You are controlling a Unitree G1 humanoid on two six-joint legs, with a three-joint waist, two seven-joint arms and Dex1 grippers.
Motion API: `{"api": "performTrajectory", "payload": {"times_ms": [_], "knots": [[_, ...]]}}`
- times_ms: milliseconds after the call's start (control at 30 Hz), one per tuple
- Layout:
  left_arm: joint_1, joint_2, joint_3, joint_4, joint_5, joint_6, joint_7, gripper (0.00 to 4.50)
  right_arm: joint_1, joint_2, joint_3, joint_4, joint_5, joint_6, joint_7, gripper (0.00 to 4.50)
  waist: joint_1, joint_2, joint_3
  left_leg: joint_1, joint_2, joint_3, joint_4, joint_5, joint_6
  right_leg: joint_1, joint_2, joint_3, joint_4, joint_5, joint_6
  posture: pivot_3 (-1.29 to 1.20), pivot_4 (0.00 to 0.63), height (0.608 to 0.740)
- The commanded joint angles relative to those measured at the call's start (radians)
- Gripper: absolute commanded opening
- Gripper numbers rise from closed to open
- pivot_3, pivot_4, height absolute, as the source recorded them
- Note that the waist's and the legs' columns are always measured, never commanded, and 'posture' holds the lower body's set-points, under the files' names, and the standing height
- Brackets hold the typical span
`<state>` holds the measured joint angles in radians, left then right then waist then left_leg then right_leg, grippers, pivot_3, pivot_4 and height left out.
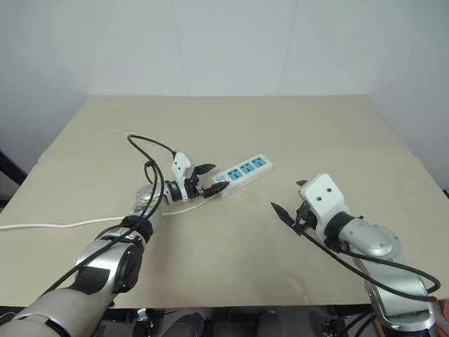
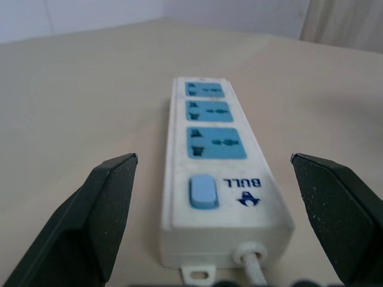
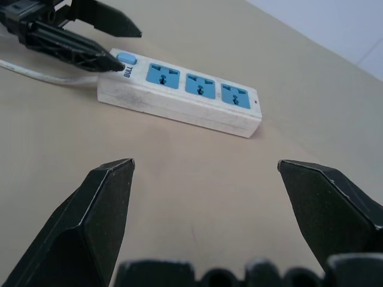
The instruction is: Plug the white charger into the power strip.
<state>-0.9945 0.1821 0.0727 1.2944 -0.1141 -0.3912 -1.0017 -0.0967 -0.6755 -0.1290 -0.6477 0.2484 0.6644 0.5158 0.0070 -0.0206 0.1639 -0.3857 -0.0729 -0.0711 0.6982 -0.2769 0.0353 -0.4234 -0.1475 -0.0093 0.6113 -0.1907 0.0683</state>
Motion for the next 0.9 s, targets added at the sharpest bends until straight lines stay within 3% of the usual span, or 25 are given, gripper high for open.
{"api": "performTrajectory", "payload": {"times_ms": [33,400,900], "knots": [[-0.011,-0.008,-0.013,0.002,0.037,-0.012,0.003,4.48,-0.007,-0.009,-0.034,-0.043,-0.001,0.009,-0.014,4.5,0.0,0.0,0.0,0.0,0.0,0.0,0.0,0.0,0.0,0.0,0.0,0.0,0.0,0.0,0.0,0.0,0.15,0.74],[0.019,-0.012,-0.012,0.023,0.103,0.001,0.132,4.48,-0.017,-0.001,0.008,-0.032,-0.016,0.01,-0.021,4.5,0.0,0.0,0.0,0.0,0.0,0.0,0.0,0.0,0.0,0.0,0.0,0.0,0.0,0.0,0.0,0.0,0.15,0.74],[0.024,-0.032,0.006,0.024,0.105,0.001,0.094,4.48,-0.039,0.0,0.03,0.001,-0.026,0.004,-0.022,4.5,0.0,0.0,0.0,0.001,0.0,0.0,0.0,0.0,0.0,0.0,0.0,0.0,0.0,0.0,0.0,0.0,0.15,0.74]]}}
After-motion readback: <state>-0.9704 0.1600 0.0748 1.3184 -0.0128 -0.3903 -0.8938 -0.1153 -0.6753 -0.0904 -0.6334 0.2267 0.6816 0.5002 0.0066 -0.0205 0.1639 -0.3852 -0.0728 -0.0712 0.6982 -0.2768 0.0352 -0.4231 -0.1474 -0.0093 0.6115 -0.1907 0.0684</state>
